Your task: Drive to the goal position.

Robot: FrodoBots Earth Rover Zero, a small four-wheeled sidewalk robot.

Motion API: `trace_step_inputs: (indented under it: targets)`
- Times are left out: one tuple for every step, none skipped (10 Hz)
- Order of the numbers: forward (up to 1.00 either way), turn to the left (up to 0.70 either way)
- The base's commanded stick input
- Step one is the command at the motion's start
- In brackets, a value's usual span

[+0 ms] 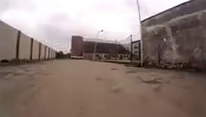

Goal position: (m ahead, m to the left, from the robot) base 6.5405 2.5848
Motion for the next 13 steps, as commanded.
trace_step_inputs:
  targets:
    - [0.7, 0.0]
    - [0.7, 0.0]
    - [0.7, 0.0]
    - [0.7, 0.0]
    - [0.7, 0.0]
    - [0.7, 0.0]
    - [0.7, 0.0]
    - [0.7, 0.0]
    - [0.7, 0.0]
    - [0.7, 0.0]
    - [0.7, 0.0]
    - [0.7, 0.0]
    - [0.7, 0.0]
